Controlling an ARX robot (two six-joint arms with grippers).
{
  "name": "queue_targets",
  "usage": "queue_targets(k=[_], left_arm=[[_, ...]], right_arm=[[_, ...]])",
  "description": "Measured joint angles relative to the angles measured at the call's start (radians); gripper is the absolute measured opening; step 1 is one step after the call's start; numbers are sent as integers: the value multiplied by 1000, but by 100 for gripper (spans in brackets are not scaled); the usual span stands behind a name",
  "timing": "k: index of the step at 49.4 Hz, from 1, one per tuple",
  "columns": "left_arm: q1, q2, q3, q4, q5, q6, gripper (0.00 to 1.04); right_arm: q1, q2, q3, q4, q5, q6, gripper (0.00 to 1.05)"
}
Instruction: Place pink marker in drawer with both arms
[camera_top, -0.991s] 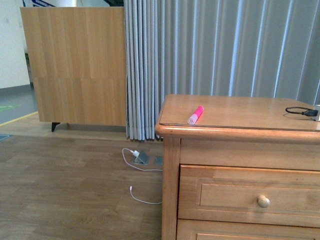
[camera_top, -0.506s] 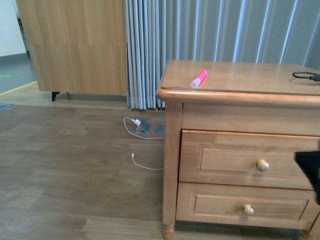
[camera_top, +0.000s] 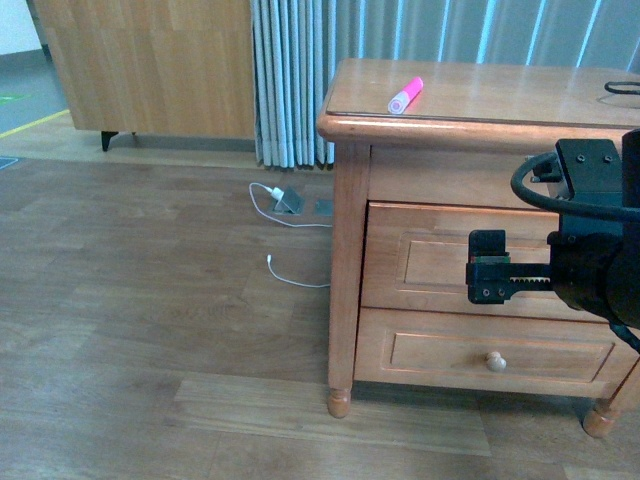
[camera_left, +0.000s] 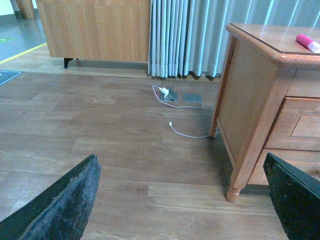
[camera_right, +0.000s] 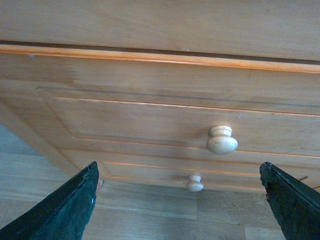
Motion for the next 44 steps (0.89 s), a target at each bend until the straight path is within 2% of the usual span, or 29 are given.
queue_targets(k=[18, 44], left_arm=[[0, 0, 0, 0, 0, 0, 99], [0, 0, 0, 0, 0, 0, 99]], right_arm=[[-83, 217, 199, 12, 2, -8, 96], [-105, 298, 224, 76, -25, -6, 96]])
